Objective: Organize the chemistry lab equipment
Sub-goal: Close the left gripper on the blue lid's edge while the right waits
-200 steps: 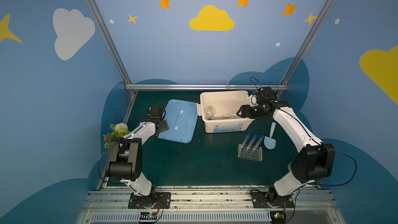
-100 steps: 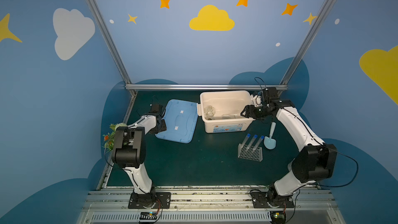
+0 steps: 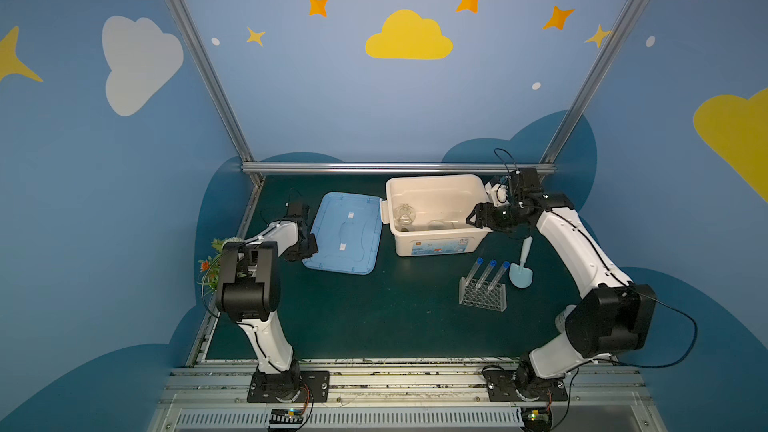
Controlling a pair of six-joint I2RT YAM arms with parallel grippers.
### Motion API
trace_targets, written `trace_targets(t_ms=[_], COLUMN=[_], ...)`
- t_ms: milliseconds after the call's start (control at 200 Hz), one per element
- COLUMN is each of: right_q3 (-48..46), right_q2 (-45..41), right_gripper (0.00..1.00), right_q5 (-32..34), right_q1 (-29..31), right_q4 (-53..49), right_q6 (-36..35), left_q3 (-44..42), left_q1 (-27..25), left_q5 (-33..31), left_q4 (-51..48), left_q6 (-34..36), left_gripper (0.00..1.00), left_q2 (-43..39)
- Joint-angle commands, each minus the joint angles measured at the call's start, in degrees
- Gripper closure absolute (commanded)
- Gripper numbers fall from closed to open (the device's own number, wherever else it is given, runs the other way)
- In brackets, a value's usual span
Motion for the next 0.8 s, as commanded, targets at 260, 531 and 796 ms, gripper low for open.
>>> trace_targets(t_ms=[260, 531, 796], right_q3=[-0.6, -1.6, -1.4], right_q2=[-1.3, -1.8, -2.1], right_gripper=[0.27, 0.27, 0.27], right_q5=[-0.7, -1.1, -1.1], right_q1=[-1.1, -1.5, -1.8], right_q4=[-1.2, -0.9, -1.3], right_q6=[-0.6, -0.6, -0.4], left_q3=[-6.2, -6.3, -5.4], left_q1=[0.0, -1.2, -0.7], left_q5=[3.1, 2.0, 1.2], left_q4=[-1.4, -2.2, -2.5], left_q6=[-3.6, -3.1, -5.1], left_gripper=[0.97, 0.89, 0.45], left_q2=[-7.1, -8.4, -7.4])
